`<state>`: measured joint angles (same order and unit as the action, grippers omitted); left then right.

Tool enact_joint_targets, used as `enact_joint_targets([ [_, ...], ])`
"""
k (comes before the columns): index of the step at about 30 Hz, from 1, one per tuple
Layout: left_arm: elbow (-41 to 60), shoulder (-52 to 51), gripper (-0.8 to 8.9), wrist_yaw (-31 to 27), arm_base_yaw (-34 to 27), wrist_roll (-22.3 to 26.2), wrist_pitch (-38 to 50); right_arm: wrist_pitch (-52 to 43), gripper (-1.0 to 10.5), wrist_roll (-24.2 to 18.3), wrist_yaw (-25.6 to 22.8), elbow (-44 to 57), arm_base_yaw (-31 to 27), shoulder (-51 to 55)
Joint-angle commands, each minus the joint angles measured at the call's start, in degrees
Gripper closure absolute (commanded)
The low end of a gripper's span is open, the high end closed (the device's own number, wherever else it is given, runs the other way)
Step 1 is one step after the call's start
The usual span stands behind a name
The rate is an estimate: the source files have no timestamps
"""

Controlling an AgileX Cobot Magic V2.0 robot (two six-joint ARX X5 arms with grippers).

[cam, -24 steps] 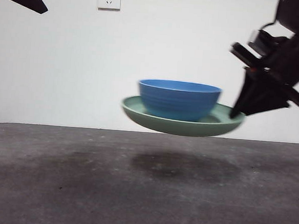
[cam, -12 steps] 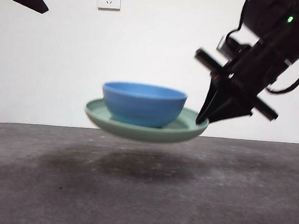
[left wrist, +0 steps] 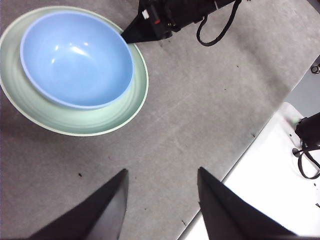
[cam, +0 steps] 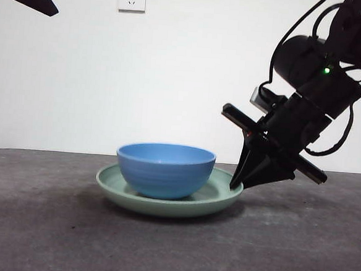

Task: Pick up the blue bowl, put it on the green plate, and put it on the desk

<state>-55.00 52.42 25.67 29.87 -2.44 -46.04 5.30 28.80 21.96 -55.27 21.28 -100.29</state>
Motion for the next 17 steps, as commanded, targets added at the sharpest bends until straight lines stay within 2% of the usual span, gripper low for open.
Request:
enact_joint_targets([
  [1, -0.5, 0.2, 5.91, 0.3, 0.2, 0.3, 0.4, -1.3, 9.4, 0.9, 0.0, -1.1, 0.4, -0.9],
  [8, -0.5, 0.2, 5.91, 0.3, 0.2, 0.2, 0.4, -0.3, 9.3, 0.8, 0.1, -1.1, 0.7, -0.9],
  [12, -0.5, 0.2, 5.91, 0.3, 0.2, 0.2, 0.4, 0.1, 8.3, 0.8, 0.0, -1.1, 0.7, -0.9],
  [17, -0.5, 0.2, 5.91, 0.3, 0.2, 0.2, 0.4, 0.1, 8.0, 0.8, 0.0, -1.1, 0.7, -0.9],
])
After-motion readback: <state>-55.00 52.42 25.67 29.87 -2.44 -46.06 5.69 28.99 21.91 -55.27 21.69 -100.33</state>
